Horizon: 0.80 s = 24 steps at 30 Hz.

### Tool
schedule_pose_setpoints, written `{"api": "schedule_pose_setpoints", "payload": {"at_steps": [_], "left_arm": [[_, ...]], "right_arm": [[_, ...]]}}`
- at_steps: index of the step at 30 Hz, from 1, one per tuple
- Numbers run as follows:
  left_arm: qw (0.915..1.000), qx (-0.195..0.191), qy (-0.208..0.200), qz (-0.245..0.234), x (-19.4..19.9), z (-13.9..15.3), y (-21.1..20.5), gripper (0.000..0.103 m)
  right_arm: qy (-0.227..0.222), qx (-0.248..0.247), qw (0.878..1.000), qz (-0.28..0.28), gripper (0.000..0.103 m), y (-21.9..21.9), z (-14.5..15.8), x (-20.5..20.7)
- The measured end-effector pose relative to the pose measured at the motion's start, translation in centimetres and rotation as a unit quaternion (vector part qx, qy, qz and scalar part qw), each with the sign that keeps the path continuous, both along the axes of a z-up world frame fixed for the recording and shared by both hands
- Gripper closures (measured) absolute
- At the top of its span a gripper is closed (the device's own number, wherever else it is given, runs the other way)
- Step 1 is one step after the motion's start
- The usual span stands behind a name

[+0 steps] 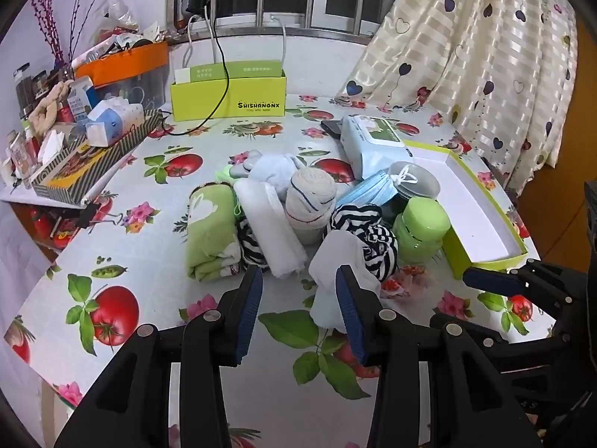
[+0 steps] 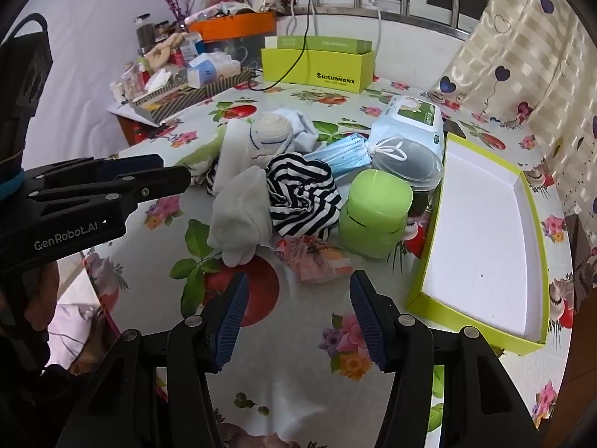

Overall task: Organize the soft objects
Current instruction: 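Move the left gripper toward the white sock while the right gripper approaches the plastic bag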

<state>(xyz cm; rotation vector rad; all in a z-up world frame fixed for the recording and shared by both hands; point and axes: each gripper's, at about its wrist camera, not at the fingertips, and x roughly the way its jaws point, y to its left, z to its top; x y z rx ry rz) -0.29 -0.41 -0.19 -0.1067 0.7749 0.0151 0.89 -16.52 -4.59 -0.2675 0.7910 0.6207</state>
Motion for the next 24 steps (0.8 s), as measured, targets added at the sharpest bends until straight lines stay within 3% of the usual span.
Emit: {"api": "schedule_pose_setpoints", "payload": {"at_steps": [24], "left_arm": [[0.9998,-0.008,0.000,-0.016,-0.21,-0.85,0.20,0.061]], "right_arm": [[0.001,0.006,1.000,0.001,0.047,0.01,-0.05,0.09]]}}
